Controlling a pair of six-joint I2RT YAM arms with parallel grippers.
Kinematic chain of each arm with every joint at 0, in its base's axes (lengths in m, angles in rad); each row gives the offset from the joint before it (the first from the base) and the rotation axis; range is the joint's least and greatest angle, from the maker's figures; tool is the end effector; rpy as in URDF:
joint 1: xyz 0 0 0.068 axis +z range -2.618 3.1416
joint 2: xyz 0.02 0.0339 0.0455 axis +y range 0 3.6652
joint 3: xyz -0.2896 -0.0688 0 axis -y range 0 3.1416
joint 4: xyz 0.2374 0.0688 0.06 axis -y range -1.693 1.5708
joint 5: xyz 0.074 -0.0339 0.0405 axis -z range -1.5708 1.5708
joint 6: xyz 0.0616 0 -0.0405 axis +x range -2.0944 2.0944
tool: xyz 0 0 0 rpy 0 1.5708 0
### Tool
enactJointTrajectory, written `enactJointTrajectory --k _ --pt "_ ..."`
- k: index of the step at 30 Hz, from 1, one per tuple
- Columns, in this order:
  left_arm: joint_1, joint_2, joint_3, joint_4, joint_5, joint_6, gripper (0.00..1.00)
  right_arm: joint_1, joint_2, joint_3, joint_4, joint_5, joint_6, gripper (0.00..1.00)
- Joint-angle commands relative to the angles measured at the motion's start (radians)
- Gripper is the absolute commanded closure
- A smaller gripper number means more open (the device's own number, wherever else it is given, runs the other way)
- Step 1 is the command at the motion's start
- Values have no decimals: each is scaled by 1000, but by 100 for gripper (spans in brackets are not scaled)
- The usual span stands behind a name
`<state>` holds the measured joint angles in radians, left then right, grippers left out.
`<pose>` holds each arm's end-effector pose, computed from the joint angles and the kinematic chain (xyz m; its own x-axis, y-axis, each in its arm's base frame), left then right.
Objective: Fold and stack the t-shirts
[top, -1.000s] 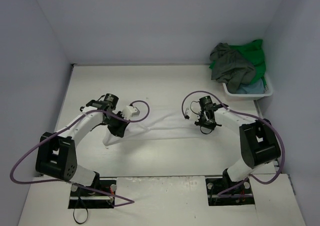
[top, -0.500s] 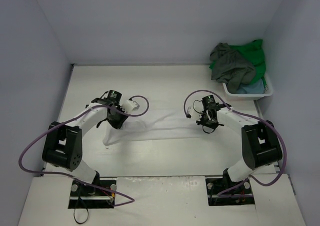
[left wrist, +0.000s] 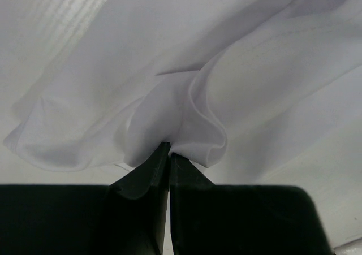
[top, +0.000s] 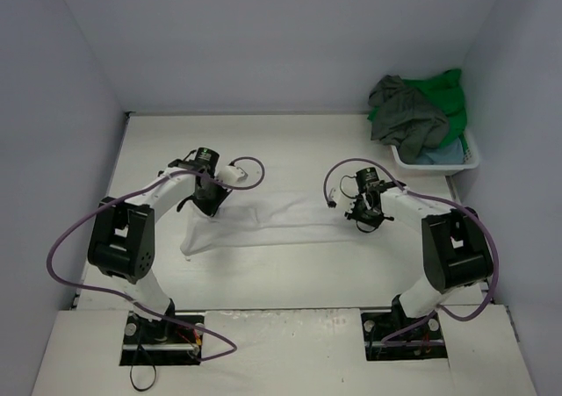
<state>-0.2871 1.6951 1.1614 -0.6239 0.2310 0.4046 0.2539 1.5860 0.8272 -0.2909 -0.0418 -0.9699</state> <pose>0.3265 -0.1111 0.2091 -0.6642 0.5957 -0.4517 0.6802 0.7322 -0.0347 0.2950 0.0792 0.1657 -0.2510 -0.9165 -0.3114 -0.8457 0.3641 -0.3901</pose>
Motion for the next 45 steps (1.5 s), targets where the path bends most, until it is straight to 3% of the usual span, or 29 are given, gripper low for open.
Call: enactJointTrajectory --k 1,13,25,27,28,29,32,33,42,45 --pt "-3 -8 34 -92 41 14 100 -7 8 23 -4 -12 5 85" --pt "-3 -37 57 -278 2 71 100 1 -27 49 -25 10 25 84" --pt "-3 -66 96 -319 -51 19 100 19 -95 101 -76 13 56 82" --pt "-3 -68 121 -332 -45 11 83 21 -101 112 -85 14 60 82" --pt "-3 -69 135 -345 -26 11 63 25 -106 122 -88 13 65 81" --pt "-3 -77 142 -352 -16 4 52 27 -109 128 -94 11 69 81" --pt "-3 -97 167 -379 30 -7 28 42 -118 144 -103 10 85 81" --pt "-3 -101 173 -388 40 -12 24 45 -121 145 -103 8 89 81" --pt "-3 -178 184 -369 36 -66 23 90 -127 151 -108 -19 142 86" --pt "-3 -204 161 -349 83 -82 31 100 -104 170 -106 -52 166 91"
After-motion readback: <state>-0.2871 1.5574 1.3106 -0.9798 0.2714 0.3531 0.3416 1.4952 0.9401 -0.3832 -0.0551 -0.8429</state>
